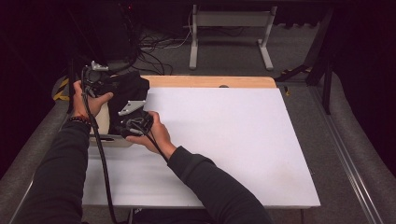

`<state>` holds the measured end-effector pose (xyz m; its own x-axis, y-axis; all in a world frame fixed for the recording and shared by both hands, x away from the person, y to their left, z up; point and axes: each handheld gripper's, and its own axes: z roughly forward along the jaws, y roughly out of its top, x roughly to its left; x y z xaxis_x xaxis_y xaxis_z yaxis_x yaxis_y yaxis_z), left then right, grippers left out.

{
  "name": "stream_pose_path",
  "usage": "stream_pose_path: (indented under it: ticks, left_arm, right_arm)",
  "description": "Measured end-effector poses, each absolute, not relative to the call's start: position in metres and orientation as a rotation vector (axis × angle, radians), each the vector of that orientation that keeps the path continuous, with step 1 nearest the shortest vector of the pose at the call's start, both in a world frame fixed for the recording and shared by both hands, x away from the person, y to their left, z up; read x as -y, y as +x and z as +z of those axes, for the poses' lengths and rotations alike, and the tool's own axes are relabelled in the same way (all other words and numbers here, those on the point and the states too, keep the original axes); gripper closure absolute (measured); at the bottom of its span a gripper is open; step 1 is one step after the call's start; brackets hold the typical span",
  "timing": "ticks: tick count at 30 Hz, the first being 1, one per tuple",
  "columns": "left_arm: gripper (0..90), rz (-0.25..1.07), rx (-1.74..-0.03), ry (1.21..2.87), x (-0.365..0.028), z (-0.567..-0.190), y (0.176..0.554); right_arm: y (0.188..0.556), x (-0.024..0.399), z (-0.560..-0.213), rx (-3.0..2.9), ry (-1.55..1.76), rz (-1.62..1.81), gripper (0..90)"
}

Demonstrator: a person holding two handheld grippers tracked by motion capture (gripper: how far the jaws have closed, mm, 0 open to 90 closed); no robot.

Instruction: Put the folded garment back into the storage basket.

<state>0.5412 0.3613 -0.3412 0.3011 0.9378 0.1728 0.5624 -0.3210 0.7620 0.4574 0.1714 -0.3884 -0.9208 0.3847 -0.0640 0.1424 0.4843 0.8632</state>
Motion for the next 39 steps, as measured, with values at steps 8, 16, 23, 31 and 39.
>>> stream_pose_path:
  ticks: [8,16,23,31,39]
  left_arm:
    - [43.8,0.704,-1.319,2.015,-0.344,-0.358,0.55]
    - [45.5,0.639,-1.318,2.119,-0.326,-0.377,0.555]
    - [36.8,0.725,-1.389,2.083,-0.351,-0.369,0.546]
    - [36.5,0.698,-1.441,2.048,-0.367,-0.376,0.545]
    - [37.1,0.662,-1.38,2.047,-0.362,-0.367,0.54]
  right_arm:
    - [0.463,-0.128,-0.38,-2.403,0.545,1.479,38.0]
    - [0.474,-0.091,-0.385,-2.376,0.648,1.465,38.1]
    - [0.468,-0.094,-0.387,-2.414,0.607,1.506,40.3]
    - [0.46,-0.119,-0.387,-2.468,0.492,1.511,54.4]
    - [0.468,-0.139,-0.395,-2.504,0.469,1.424,80.0]
